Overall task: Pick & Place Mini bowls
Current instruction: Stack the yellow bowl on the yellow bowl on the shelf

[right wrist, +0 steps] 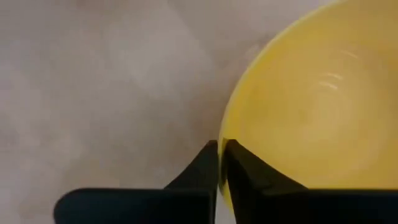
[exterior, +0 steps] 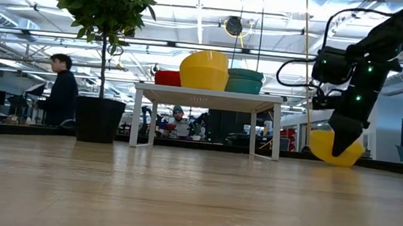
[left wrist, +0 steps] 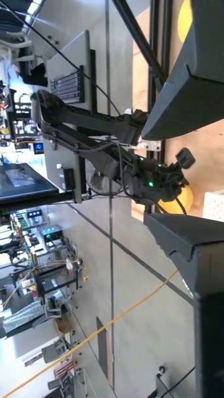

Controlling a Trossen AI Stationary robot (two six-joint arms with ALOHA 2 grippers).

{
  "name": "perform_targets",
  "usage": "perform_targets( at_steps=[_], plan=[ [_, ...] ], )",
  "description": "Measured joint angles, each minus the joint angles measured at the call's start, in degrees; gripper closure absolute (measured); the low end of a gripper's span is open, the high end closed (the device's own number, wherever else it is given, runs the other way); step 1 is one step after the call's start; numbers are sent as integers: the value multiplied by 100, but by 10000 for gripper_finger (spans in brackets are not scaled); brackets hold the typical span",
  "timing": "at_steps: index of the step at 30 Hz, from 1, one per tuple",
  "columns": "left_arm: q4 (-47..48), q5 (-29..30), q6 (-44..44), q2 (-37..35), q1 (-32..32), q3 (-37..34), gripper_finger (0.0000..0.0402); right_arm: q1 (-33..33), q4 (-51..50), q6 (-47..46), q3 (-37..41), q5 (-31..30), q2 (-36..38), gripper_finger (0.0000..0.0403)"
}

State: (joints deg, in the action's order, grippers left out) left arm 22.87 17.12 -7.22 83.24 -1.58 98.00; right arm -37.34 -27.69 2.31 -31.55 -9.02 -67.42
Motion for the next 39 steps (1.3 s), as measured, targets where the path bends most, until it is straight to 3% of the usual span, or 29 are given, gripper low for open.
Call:
perform_targets(
  at_steps=[10, 15, 19, 23, 30, 39],
  plan=[
    [565, -2, 574, 0, 0, 0, 195, 1129, -302, -1057, -115, 838, 1379, 402],
    [761, -79, 964, 1, 0, 0, 195, 1924, -813, -1564, -801, 827, 1805, 402],
    [1187, -555, 1037, 157, -20, 5, 195, 2614, -872, -1773, -1454, 961, 1816, 403],
    [1544, -1057, 765, 514, -99, 2, 195, 3277, -850, -1819, -1961, 1385, 1551, 403],
    [1831, -1112, 495, 1061, -263, 2, 195, 4122, -603, -1794, -2103, 1161, 598, 403],
    [1984, -1110, 823, 1126, -697, 2, 195, 4324, 1291, -1048, -2107, 907, -1270, 403]
  ],
)
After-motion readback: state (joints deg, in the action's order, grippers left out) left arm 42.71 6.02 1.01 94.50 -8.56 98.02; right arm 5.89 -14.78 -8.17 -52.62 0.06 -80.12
